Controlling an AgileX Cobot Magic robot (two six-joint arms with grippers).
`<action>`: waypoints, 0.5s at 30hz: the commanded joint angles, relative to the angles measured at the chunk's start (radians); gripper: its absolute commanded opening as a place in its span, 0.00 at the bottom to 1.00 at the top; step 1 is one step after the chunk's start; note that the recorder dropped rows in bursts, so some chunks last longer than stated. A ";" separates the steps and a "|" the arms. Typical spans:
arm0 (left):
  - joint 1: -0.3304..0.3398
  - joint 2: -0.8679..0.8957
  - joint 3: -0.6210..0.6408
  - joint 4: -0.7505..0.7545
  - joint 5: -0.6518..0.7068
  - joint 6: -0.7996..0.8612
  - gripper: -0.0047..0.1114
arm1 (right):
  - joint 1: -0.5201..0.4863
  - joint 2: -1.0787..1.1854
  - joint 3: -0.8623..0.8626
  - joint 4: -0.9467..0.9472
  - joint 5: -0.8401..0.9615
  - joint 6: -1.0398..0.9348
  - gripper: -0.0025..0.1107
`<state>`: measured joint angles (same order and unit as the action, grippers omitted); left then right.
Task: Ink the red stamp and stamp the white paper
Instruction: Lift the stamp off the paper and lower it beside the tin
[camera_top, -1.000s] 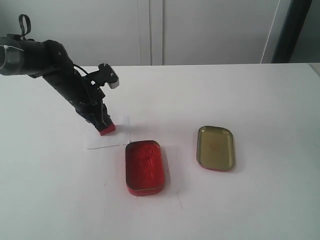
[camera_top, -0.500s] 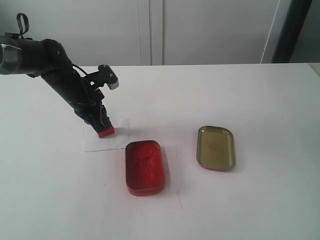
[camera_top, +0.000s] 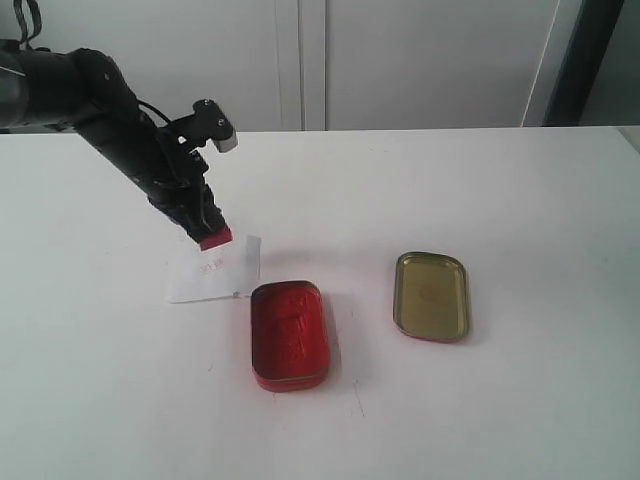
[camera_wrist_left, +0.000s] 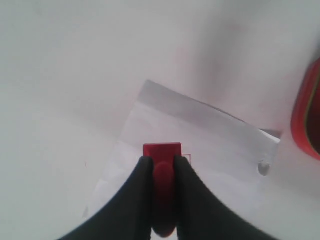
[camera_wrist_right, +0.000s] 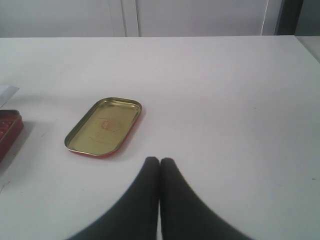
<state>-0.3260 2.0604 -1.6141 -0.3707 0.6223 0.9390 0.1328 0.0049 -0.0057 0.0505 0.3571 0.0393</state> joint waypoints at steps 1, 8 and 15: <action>-0.004 -0.018 -0.004 -0.017 0.033 -0.002 0.04 | -0.006 -0.005 0.006 0.001 -0.014 -0.002 0.02; -0.004 -0.024 -0.004 -0.017 0.060 -0.053 0.04 | -0.006 -0.005 0.006 0.001 -0.014 -0.002 0.02; -0.004 -0.062 -0.004 -0.091 0.160 -0.136 0.04 | -0.006 -0.005 0.006 0.001 -0.014 -0.002 0.02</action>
<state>-0.3260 2.0250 -1.6141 -0.4025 0.7294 0.8275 0.1328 0.0049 -0.0057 0.0505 0.3571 0.0393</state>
